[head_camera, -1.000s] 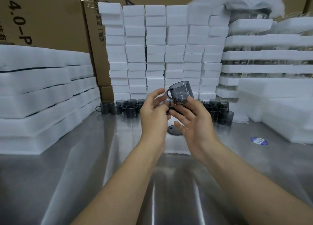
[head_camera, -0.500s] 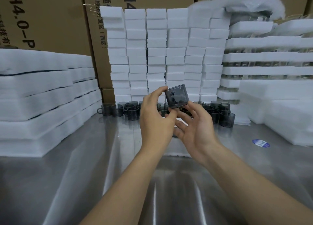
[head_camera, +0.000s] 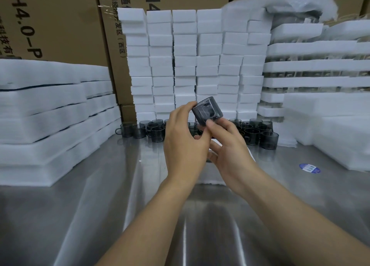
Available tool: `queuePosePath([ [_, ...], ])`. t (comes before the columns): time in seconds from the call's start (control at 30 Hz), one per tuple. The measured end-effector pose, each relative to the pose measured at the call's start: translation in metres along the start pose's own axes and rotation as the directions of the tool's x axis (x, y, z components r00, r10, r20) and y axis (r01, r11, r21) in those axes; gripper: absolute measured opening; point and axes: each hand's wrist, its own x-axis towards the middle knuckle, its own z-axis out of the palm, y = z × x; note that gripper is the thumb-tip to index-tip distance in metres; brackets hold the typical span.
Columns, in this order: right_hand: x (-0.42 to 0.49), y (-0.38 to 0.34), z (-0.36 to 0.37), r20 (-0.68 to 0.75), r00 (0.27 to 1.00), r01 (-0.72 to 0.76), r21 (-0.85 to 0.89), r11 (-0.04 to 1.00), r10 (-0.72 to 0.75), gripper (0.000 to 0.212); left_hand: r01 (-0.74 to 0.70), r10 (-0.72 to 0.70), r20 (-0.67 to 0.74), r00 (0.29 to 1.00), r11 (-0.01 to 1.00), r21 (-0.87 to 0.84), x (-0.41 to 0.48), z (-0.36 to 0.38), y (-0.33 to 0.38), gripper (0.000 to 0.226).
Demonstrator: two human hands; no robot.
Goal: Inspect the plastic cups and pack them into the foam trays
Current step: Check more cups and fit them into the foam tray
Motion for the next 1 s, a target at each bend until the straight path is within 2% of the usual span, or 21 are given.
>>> queuePosePath([
  [0.1,0.0001,-0.0056,-0.0017,0.063,0.993,-0.100,0.062,0.993,0.096,0.036,0.019,-0.019,-0.001,1.000,0.997,-0.070,-0.0007,-0.0009,0.0029,0.065],
  [0.23,-0.0021,-0.0062,-0.0001,0.119,0.977,-0.189,0.122,0.974,0.174,0.042,0.100,-0.098,0.023,0.995,0.989,-0.105,0.0005,-0.0035,0.0008,0.068],
  [0.43,-0.0054,-0.0051,0.0025,0.114,0.982,-0.166,0.126,0.978,0.152,0.052,0.083,-0.080,0.045,0.996,0.994,-0.066,-0.0003,-0.0025,-0.0026,0.069],
  [0.57,-0.0030,-0.0067,0.0010,0.122,0.975,-0.201,0.143,0.969,0.184,0.044,0.036,-0.034,0.024,0.999,0.997,-0.063,-0.0007,-0.0014,0.0009,0.079],
  [0.73,-0.0015,-0.0080,-0.0008,0.147,0.965,-0.245,0.193,0.950,0.219,0.059,0.083,-0.077,0.045,0.996,0.987,-0.138,0.0016,-0.0039,0.0023,0.070],
  [0.87,0.0014,-0.0051,-0.0025,0.119,0.969,-0.237,0.208,0.949,0.216,0.053,0.061,-0.056,0.050,0.997,0.993,-0.105,-0.0001,-0.0039,0.0022,0.069],
  [0.93,0.0024,-0.0050,-0.0036,0.120,0.969,-0.236,0.202,0.950,0.215,0.052,0.032,-0.027,0.060,0.998,0.996,-0.082,-0.0002,-0.0033,0.0012,0.070],
  [1.0,0.0043,-0.0048,-0.0045,0.118,0.966,-0.243,0.135,0.961,0.228,0.062,0.042,-0.032,0.093,0.995,0.994,-0.098,-0.0004,-0.0024,0.0002,0.074],
])
